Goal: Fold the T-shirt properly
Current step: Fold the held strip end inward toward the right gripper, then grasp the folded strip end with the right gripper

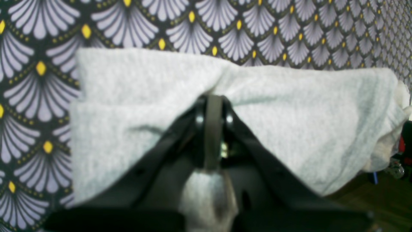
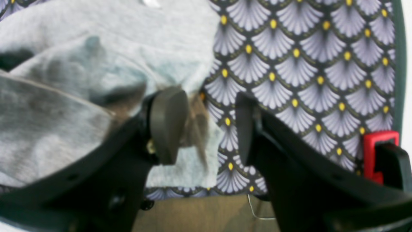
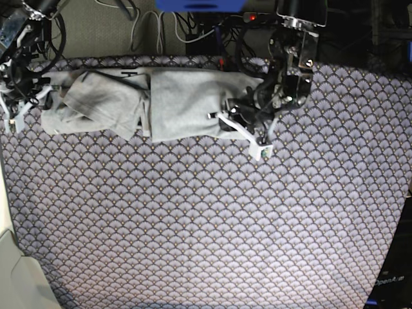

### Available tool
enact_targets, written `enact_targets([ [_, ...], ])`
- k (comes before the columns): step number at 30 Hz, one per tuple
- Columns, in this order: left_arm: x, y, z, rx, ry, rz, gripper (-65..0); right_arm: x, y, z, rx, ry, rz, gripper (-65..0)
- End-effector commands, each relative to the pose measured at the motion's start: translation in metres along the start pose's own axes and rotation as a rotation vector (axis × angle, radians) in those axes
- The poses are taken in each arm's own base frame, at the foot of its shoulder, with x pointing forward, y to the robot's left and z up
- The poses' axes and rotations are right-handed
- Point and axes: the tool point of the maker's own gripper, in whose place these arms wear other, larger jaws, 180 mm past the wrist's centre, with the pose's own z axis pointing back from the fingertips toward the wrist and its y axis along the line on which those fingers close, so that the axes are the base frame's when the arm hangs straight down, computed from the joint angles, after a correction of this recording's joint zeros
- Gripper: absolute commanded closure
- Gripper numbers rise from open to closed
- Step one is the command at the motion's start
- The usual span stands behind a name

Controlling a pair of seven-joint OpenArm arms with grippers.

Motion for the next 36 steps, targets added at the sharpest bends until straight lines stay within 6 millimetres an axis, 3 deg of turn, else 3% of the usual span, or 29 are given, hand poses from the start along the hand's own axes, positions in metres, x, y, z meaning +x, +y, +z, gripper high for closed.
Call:
enact_targets([
  [1, 0.012, -0.009, 0.003, -0.023, -0.034, -0.01, -0.3, 0.014, -0.006, 0.004, -0.011, -0.047, 0.009, -29.4],
  [8, 0.011, -0.009, 0.003, -0.023, -0.031, -0.01, -0.3, -0.012, -0.002, -0.019, 0.045, -0.008, -0.064, -29.4],
  [19, 0.011, -0.009, 0.003, -0.024, -0.03, -0.008, -0.3, -0.019, 0.014, -0.025, 0.08, 0.023, -0.039, -28.3],
  [22, 0.011, -0.01, 0.003, -0.025, -0.03, -0.007, -0.3, -0.021, 0.014, -0.025, 0.081, 0.026, -0.04, -18.8],
  [25, 0.011, -0.01, 0.003, -0.025, -0.03, -0.007, -0.3, -0.02, 0.016, -0.025, 0.084, 0.024, -0.041, 0.0],
  [31, 0.011, -0.01, 0.003, -0.025, -0.03, -0.007, -0.3, -0.012, 0.011, -0.02, 0.066, 0.004, -0.026, 0.0],
  [36, 0.012, -0.01, 0.003, -0.025, -0.033, -0.007, -0.3, 0.022, 0.015, 0.018, 0.0, -0.114, 0.085, 0.0],
])
